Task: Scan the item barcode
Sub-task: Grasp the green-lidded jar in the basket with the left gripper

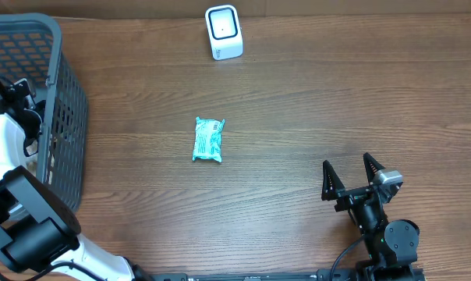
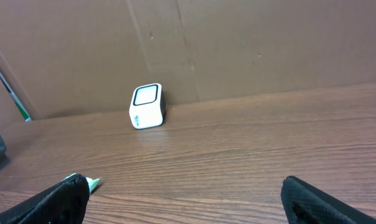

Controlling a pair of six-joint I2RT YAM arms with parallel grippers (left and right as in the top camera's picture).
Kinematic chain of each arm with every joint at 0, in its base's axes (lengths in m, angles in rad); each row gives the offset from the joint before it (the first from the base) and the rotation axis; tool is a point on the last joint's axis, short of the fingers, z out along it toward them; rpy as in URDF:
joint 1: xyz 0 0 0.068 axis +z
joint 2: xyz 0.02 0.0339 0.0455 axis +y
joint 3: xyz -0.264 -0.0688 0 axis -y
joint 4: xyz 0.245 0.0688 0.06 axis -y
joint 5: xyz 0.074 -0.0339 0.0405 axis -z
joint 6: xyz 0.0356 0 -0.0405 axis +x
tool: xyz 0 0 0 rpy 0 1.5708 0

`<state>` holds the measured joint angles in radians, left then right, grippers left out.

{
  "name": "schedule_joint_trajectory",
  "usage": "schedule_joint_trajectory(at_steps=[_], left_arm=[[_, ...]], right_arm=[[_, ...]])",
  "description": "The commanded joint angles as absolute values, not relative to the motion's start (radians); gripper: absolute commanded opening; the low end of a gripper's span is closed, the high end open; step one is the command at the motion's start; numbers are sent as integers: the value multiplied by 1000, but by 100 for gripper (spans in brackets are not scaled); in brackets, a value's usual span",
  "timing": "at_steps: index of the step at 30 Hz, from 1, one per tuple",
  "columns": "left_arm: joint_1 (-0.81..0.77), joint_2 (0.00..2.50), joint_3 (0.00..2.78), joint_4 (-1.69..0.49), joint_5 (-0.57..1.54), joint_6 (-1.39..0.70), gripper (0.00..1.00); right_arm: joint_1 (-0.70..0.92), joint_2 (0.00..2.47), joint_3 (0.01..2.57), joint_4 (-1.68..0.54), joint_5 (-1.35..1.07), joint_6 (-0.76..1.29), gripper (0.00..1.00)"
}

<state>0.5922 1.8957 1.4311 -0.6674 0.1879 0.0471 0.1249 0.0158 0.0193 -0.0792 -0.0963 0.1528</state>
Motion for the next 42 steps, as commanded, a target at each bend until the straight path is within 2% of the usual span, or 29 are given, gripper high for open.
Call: schedule_joint_trajectory(at_steps=[1, 5, 11, 22, 28, 36, 42], left_arm=[[574, 1950, 1415, -668, 202, 38, 79], [574, 1975, 1415, -673, 202, 38, 74], [574, 1974, 1417, -672, 202, 35, 55], [575, 1953, 1478, -733, 203, -11, 34], [575, 1921, 1592, -829, 203, -43, 29], [575, 1869, 1814, -994, 200, -101, 29], [575, 1825, 1863, -1034, 199, -113, 30]], right_arm=[[122, 12, 8, -75, -88, 148, 100], [122, 12, 8, -75, -88, 148, 100], [122, 12, 8, -75, -88, 148, 100], [122, 12, 8, -75, -88, 148, 100], [122, 12, 8, -75, -88, 148, 100], [122, 12, 8, -75, -88, 148, 100], [122, 12, 8, -75, -88, 148, 100]])
